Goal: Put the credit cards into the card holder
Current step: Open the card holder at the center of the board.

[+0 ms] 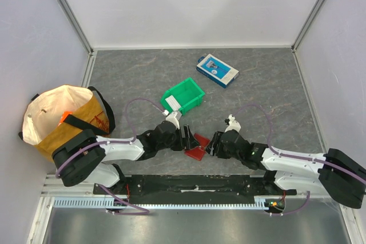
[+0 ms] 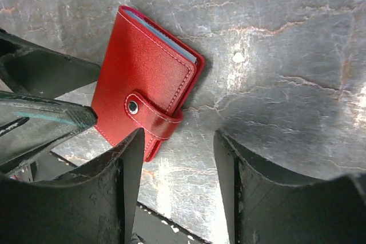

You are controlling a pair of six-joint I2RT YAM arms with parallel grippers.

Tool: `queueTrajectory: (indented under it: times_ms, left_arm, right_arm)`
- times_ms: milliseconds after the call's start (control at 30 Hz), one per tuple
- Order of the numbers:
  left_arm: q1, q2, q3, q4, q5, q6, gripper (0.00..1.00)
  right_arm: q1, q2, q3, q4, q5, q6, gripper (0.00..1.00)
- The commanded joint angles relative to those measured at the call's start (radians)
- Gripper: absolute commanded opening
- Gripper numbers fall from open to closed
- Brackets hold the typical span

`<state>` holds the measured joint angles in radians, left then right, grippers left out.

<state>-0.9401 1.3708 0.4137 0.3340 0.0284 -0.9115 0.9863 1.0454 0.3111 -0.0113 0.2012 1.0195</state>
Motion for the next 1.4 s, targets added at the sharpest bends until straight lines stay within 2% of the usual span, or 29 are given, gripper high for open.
queueTrajectory:
  times_ms: [0,233,300,400,500,633,667,700,767,833,967,1100,1367]
  left_arm:
    - [-0.005,0.066,0.01,0.083,0.077,0.042,0.8]
    - [-0.005,0.135,-0.027,0.155,0.122,0.016,0.73]
    - [-0.005,0.148,-0.035,0.164,0.126,0.01,0.65]
    - [-0.003,0.155,-0.058,0.21,0.131,-0.009,0.61]
    - [-0.005,0.143,-0.069,0.218,0.123,-0.012,0.61]
    - [-0.003,0.111,-0.072,0.214,0.12,-0.01,0.59]
    - [-0.005,0.105,-0.072,0.212,0.117,-0.007,0.59]
    - [-0.005,0.096,-0.072,0.203,0.114,-0.004,0.6]
    - [-0.003,0.08,-0.072,0.197,0.105,0.005,0.66]
    - [-0.006,0.062,-0.07,0.18,0.087,0.013,0.73]
    - [0.003,0.04,-0.084,0.166,0.056,0.019,0.8]
    - [0.03,0.007,-0.13,0.22,0.07,0.003,0.84]
    - [0.098,0.008,-0.168,0.417,0.246,0.007,0.87]
  right_arm:
    - [-0.011,0.057,-0.043,0.16,-0.068,0.011,0.59]
    - [-0.012,0.165,-0.098,0.319,-0.126,0.077,0.56]
    - [-0.012,0.176,-0.106,0.335,-0.126,0.088,0.5]
    - [-0.012,0.179,-0.125,0.359,-0.123,0.105,0.45]
    - [-0.014,0.153,-0.147,0.375,-0.103,0.11,0.35]
    - [-0.012,0.084,-0.165,0.384,-0.079,0.094,0.16]
    - [-0.012,0.068,-0.164,0.376,-0.074,0.088,0.14]
    - [-0.012,0.055,-0.165,0.373,-0.068,0.085,0.13]
    - [-0.012,0.022,-0.172,0.378,-0.066,0.074,0.01]
    - [-0.012,-0.002,-0.179,0.378,-0.072,0.065,0.0]
    - [-0.012,-0.067,-0.242,0.477,-0.101,0.071,0.0]
    - [-0.012,-0.159,-0.27,0.479,-0.109,0.065,0.0]
    - [-0.012,-0.317,-0.264,0.447,-0.141,0.022,0.0]
